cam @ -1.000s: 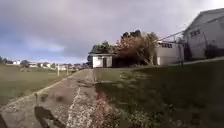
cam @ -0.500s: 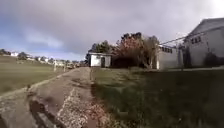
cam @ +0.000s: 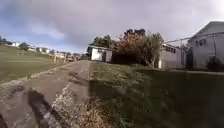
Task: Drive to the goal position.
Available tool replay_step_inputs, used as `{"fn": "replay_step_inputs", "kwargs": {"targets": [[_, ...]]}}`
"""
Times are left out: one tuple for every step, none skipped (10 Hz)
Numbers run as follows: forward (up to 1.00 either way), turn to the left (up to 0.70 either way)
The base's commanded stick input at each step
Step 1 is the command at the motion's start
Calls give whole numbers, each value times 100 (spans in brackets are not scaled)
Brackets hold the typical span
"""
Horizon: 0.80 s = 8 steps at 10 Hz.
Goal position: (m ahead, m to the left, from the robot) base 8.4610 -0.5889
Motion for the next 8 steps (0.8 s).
{"fn": "replay_step_inputs", "kwargs": {"targets": [[70,0],[70,0],[70,0],[70,0],[70,0],[70,0],[70,0],[70,0]]}}
